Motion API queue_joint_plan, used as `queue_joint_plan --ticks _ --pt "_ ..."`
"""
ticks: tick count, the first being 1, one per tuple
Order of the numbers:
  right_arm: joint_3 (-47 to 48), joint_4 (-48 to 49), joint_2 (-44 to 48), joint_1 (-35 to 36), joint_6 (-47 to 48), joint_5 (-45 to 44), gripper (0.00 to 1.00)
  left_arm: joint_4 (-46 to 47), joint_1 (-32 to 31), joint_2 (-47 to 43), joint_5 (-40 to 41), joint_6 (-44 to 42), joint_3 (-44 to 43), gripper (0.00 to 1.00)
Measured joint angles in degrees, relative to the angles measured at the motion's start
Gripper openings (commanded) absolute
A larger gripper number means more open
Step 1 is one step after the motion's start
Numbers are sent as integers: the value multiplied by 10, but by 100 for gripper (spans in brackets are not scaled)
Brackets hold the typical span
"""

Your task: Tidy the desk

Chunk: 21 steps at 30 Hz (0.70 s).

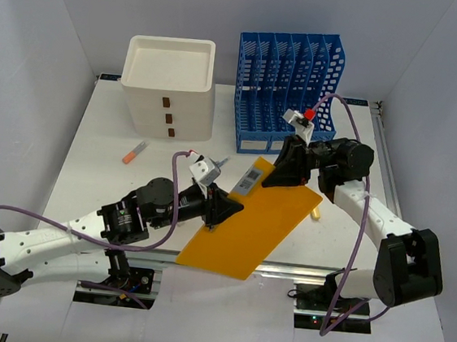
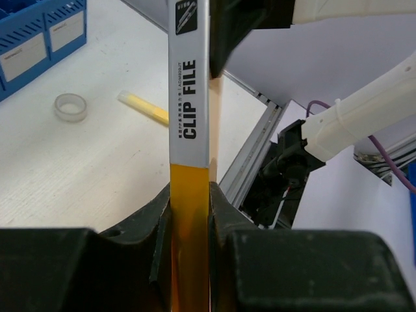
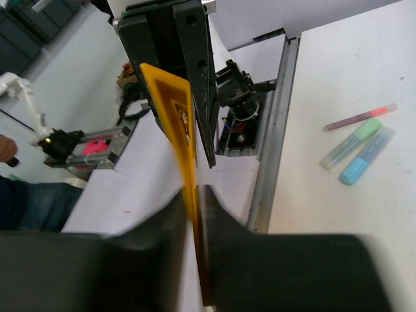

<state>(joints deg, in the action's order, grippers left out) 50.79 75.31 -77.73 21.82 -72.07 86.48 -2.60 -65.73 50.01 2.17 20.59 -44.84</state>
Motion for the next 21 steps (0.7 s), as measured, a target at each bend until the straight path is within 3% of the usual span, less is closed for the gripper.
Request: queue_joint_plan --ticks 2,4,9,14,21 --pt "0 1 1 4 -6 -3 87 0 0 -2 -9 3 1 0" --pt "1 2 1 16 -10 -3 96 -6 -1 -2 -12 5 9 0" --pt "30 1 -3 11 -21 -1 98 -30 -1 -61 24 17 42 0" --pt "90 2 -19 -15 -41 -3 90 -53 -1 -126 79 27 59 0" --pt "198 2 -83 -19 -87 -2 90 -47 -1 -96 125 25 56 0"
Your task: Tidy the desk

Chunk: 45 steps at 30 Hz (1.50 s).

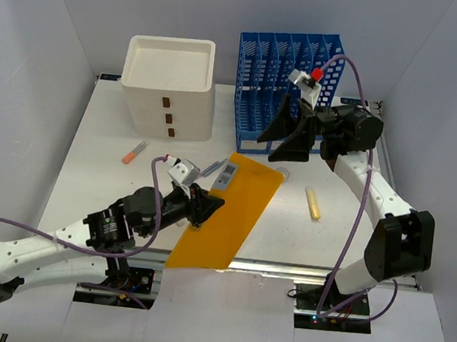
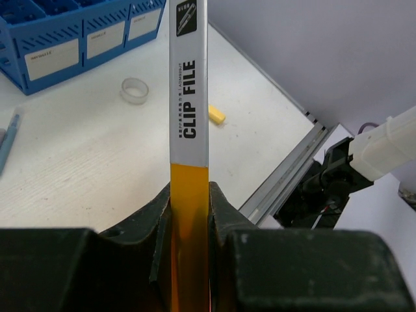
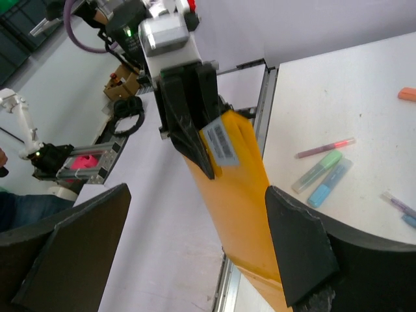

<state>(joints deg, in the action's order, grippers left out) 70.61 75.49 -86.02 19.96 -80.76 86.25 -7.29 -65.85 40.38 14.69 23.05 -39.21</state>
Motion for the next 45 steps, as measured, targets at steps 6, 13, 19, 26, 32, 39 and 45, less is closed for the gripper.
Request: queue_joint_plan --ticks 6,13,19,26,32,39,45 --pt "205 -7 -65 26 -36 -8 90 -4 0 39 13 -10 -23 0" --pt "247 -287 49 44 346 -132 90 16 0 26 75 -12 -59 0" --pt "248 -641 159 96 659 -376 90 81 0 42 162 -13 -70 0" --pt "118 -805 215 135 723 -649 90 184 0 112 233 -71 -70 0" --pt "116 -874 171 137 674 -755 90 279 0 179 245 -153 -69 0" --pt "115 -872 171 139 636 -755 92 385 0 206 252 -246 -52 0" --pt "115 -878 185 139 664 -778 92 442 -1 237 254 -310 -42 0"
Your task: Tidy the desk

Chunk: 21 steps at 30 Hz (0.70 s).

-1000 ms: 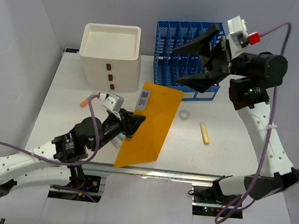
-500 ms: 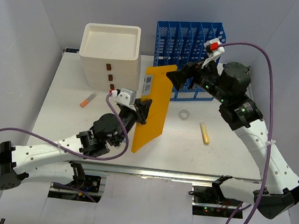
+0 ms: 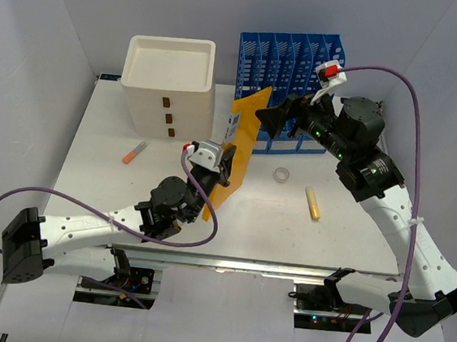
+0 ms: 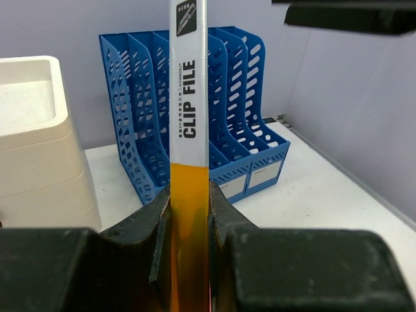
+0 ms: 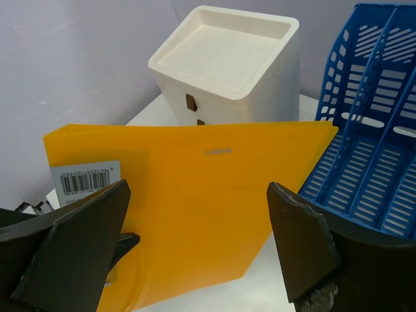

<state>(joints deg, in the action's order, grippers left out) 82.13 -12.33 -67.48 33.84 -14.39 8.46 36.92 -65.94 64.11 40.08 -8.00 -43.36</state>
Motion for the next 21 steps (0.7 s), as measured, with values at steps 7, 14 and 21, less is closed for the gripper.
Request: queue_joint_plan --ticks 7,14,21 --pt "-2 -6 6 0 36 -9 90 54 -19 14 12 -82 37 0" --pt "19 -58 6 -1 29 52 99 154 -48 29 35 -184 90 0" --pt "60 -79 11 0 -85 100 94 305 -85 111 54 -340 122 0"
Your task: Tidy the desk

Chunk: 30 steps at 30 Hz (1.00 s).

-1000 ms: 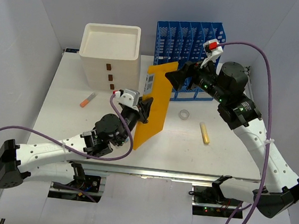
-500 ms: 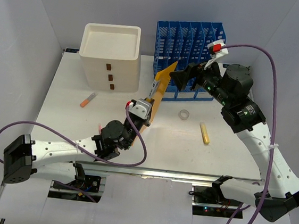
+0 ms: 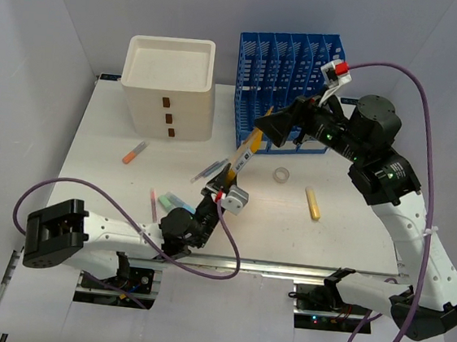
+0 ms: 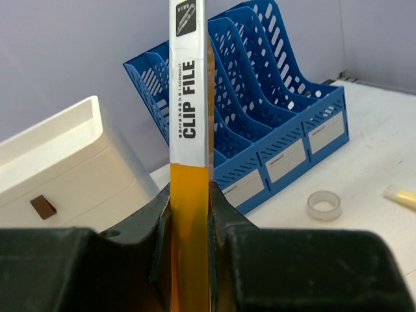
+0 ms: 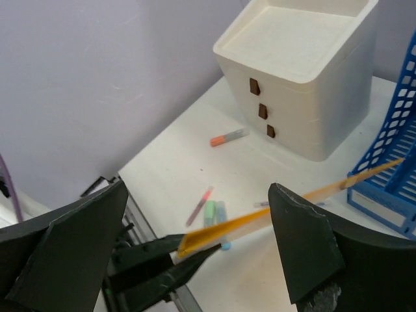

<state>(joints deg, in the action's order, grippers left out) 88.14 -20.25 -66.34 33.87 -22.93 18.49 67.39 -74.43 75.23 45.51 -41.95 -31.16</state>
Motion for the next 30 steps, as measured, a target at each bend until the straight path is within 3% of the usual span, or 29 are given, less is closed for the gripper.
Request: queue_joint_plan --ticks 7,15,23,30 --pt "-21 -24 24 42 -36 -36 94 59 -7 71 24 -108 -9 0" --pt "-73 -73 99 55 -38 -131 93 73 -7 190 35 -223 -94 0" --pt "-106 -117 131 50 -45 -223 92 73 -7 220 35 -259 -143 0" --pt "-156 -141 169 17 -79 -242 85 80 -7 220 31 -275 -162 0"
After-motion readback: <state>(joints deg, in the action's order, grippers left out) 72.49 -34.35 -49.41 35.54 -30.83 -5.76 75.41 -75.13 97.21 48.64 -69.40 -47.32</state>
